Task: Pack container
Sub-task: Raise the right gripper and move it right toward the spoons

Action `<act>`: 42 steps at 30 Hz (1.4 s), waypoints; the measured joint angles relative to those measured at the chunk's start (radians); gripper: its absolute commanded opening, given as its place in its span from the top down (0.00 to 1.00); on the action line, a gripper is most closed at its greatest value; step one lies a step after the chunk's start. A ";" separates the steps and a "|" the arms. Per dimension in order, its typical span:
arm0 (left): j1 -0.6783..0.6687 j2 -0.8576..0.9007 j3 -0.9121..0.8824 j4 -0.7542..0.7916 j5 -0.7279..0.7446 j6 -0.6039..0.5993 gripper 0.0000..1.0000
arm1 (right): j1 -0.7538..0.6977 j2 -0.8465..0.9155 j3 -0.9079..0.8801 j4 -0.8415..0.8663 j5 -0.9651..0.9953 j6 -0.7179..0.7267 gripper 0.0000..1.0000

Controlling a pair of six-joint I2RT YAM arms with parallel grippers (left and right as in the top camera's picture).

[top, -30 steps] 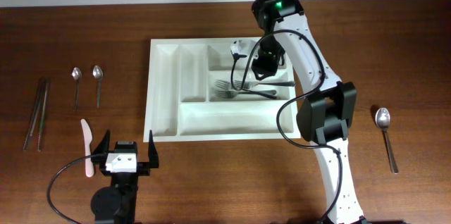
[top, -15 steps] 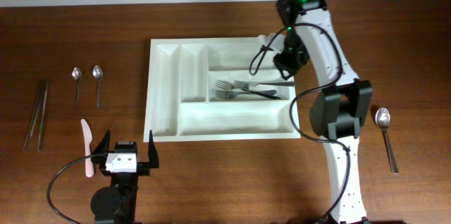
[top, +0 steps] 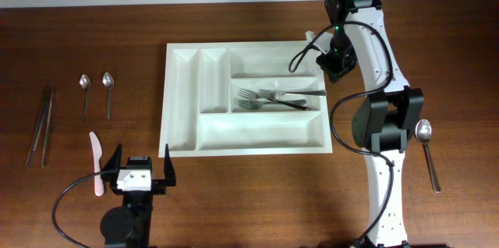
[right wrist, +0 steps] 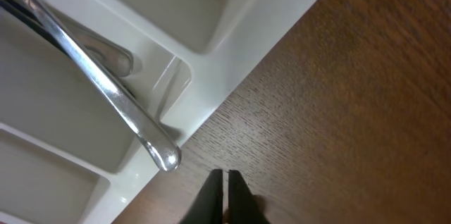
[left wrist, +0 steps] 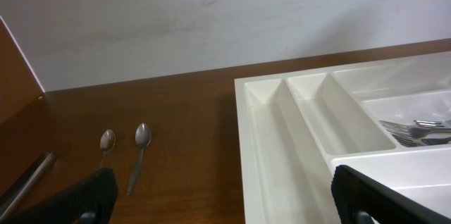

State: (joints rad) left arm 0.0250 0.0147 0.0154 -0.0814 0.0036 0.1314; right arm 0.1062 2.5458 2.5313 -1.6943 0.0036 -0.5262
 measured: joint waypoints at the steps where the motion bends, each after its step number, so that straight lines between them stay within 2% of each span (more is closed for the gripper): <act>1: 0.000 0.000 0.000 0.000 0.000 0.000 0.01 | 0.000 0.000 0.000 0.000 0.000 0.000 0.96; 14: 0.000 0.000 0.000 0.000 0.000 0.000 0.01 | 0.000 0.000 -0.020 0.000 0.000 0.105 0.96; 22: 0.000 0.000 0.000 0.000 0.000 0.000 0.01 | 0.000 0.000 -0.111 0.000 0.000 0.123 0.96; 42: 0.000 0.000 0.000 0.000 0.000 0.000 0.01 | 0.000 -0.004 -0.114 0.000 -0.081 0.126 0.96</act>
State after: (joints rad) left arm 0.0250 0.0147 0.0158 -0.0814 0.0036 0.1314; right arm 0.1062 2.5420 2.4172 -1.6947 -0.0776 -0.4000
